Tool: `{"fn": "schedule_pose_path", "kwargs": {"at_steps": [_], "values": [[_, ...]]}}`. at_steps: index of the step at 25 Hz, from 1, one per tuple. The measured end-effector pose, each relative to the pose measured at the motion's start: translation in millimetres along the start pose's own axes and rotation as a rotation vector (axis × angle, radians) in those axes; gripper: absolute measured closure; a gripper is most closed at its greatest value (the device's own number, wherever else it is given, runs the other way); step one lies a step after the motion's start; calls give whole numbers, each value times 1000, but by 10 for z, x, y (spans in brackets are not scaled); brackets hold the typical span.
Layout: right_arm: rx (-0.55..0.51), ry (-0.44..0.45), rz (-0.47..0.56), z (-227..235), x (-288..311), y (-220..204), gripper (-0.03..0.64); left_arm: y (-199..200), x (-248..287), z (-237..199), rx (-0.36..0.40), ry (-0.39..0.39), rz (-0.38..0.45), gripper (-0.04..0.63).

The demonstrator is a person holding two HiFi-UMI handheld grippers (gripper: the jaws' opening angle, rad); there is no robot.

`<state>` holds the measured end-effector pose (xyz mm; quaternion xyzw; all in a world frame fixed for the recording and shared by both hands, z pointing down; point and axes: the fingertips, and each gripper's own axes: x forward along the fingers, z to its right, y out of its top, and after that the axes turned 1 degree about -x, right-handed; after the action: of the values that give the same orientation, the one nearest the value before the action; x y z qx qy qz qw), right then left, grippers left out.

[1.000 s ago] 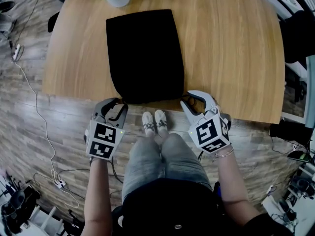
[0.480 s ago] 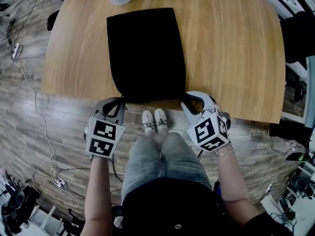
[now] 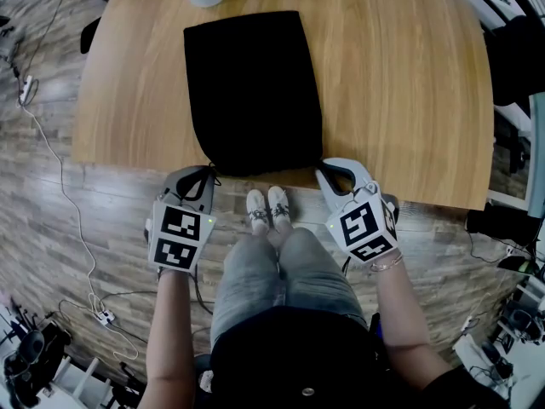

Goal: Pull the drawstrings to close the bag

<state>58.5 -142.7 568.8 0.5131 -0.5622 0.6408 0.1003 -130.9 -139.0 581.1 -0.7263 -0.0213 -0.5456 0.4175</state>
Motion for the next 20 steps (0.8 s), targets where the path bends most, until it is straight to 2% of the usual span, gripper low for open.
{"fn": "schedule_pose_path", "kwargs": {"at_steps": [12, 20], "values": [[165, -55, 112, 164, -187, 197, 614, 126, -223, -119, -37, 25, 99, 581], [206, -91, 165, 214, -403, 310, 614, 210, -449, -102, -60, 51, 157, 581]]}}
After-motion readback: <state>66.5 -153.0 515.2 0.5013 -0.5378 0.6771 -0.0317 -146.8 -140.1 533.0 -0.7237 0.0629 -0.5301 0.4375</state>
